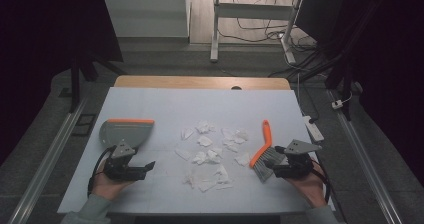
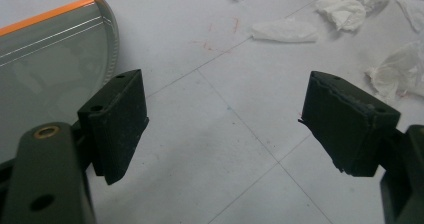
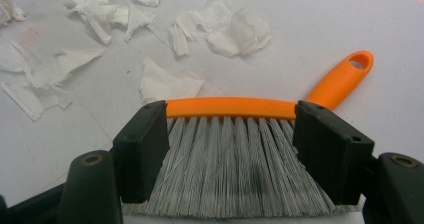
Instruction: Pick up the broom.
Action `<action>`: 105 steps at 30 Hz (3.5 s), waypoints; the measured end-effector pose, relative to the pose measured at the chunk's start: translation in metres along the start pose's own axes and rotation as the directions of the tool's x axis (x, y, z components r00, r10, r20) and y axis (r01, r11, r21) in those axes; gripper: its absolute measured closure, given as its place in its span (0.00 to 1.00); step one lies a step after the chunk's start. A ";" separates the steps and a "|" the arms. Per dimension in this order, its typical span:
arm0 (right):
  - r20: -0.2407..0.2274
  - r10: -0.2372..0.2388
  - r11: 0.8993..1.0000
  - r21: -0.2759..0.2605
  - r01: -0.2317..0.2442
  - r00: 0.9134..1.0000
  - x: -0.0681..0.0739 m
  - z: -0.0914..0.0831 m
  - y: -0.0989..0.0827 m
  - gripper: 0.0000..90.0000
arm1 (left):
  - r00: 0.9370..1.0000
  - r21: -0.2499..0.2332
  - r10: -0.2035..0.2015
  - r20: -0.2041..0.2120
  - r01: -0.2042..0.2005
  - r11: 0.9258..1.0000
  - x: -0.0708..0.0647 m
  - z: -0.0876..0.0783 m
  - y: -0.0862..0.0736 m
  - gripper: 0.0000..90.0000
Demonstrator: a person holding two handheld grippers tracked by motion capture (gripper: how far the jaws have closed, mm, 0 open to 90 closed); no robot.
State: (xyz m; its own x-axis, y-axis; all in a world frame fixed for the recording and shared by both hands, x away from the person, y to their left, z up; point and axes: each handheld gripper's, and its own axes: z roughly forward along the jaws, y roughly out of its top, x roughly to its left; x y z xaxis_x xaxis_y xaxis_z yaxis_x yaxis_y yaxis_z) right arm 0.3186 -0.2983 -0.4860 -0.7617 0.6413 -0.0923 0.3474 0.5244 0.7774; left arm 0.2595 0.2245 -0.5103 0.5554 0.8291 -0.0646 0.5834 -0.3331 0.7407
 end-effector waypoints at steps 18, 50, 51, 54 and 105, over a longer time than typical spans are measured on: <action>0.011 0.017 1.000 0.011 -0.017 1.000 -0.002 0.000 -0.001 0.35 | 1.000 -0.013 0.014 -0.013 -0.014 1.000 -0.001 -0.001 0.000 0.21; 0.100 0.092 0.987 0.123 -0.105 0.991 -0.010 -0.006 0.062 0.38 | 0.999 -0.010 0.034 -0.019 -0.034 0.999 0.000 0.002 0.002 0.22; 0.100 0.092 0.987 0.123 -0.105 0.991 -0.010 -0.006 0.062 0.38 | 0.999 -0.009 0.034 -0.020 -0.035 0.999 0.000 0.002 0.002 0.22; 0.116 0.121 0.973 0.181 -0.141 0.986 -0.019 0.002 0.077 0.39 | 0.999 -0.008 0.035 -0.020 -0.035 0.999 0.000 0.002 0.002 0.22; 0.397 0.405 0.610 0.553 -0.567 0.823 -0.065 0.101 0.072 0.57 | 0.998 0.012 0.055 -0.023 -0.054 0.998 -0.001 0.006 0.000 0.22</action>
State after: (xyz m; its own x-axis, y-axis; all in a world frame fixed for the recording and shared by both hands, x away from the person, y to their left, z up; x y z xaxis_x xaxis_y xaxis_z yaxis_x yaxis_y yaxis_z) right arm 0.4487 -0.2457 -0.4873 -0.2688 0.9632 -0.0081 0.9466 0.2657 0.1828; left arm 0.2625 0.2207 -0.5144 0.5728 0.8196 -0.0087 0.5592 -0.3830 0.7353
